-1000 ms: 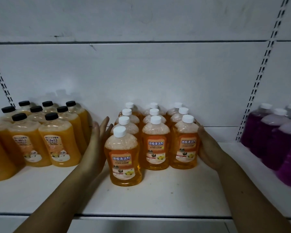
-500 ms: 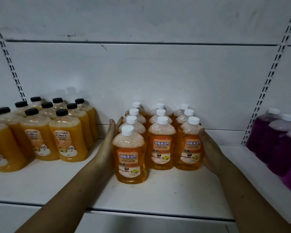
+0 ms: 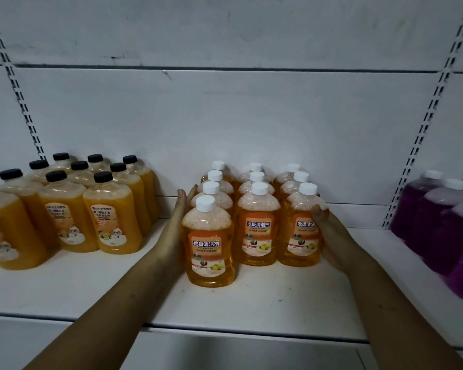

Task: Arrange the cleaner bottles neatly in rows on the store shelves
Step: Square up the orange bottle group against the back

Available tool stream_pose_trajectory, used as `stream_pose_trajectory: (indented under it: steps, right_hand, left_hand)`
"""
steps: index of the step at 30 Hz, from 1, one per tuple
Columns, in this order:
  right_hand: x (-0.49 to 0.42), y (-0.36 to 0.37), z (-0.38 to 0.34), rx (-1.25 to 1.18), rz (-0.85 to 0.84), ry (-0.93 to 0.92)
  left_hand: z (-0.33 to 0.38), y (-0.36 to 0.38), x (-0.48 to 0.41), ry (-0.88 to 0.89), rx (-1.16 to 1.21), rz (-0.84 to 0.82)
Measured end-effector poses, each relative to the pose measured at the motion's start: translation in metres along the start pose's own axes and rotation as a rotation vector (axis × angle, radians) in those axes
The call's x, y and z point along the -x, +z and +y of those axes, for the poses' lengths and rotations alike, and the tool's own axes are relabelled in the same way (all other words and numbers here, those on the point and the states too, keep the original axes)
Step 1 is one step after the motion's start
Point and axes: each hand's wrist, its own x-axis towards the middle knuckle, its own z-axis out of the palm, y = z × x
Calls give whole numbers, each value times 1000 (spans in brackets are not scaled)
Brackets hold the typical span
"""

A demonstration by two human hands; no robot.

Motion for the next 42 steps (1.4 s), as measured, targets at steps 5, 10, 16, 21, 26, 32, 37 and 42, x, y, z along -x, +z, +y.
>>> stream_pose_trajectory:
  steps: [5,10,16,21,26,32,37,42]
  right_hand:
    - [3,-1,-2,14,-6,17]
    - [14,7,-26,170,178,-137]
    - [33,29,-74,621,323,-370]
    - [60,69,-96,950,173,-587]
    - [89,116,-73,977,-105,-688]
    - [102,175,-55,951,-326,-850]
    - [91,222,-35,979,-520,-800]
    - [68,263,-20,923,-575,-649]
  left_hand:
    - [-1,-1,1,8,25,1]
    - [14,-8,10,175,-140,39]
    - [56,-23,44,646,-828,136]
    - [65,-47,96,786,-1416,171]
    - [46,-74,143,714,-1625,287]
    - [31,-112,175,535,-1713,419]
    - [31,-138,196,441,-1765,534]
    - [37,-182,205,386,-1694,591]
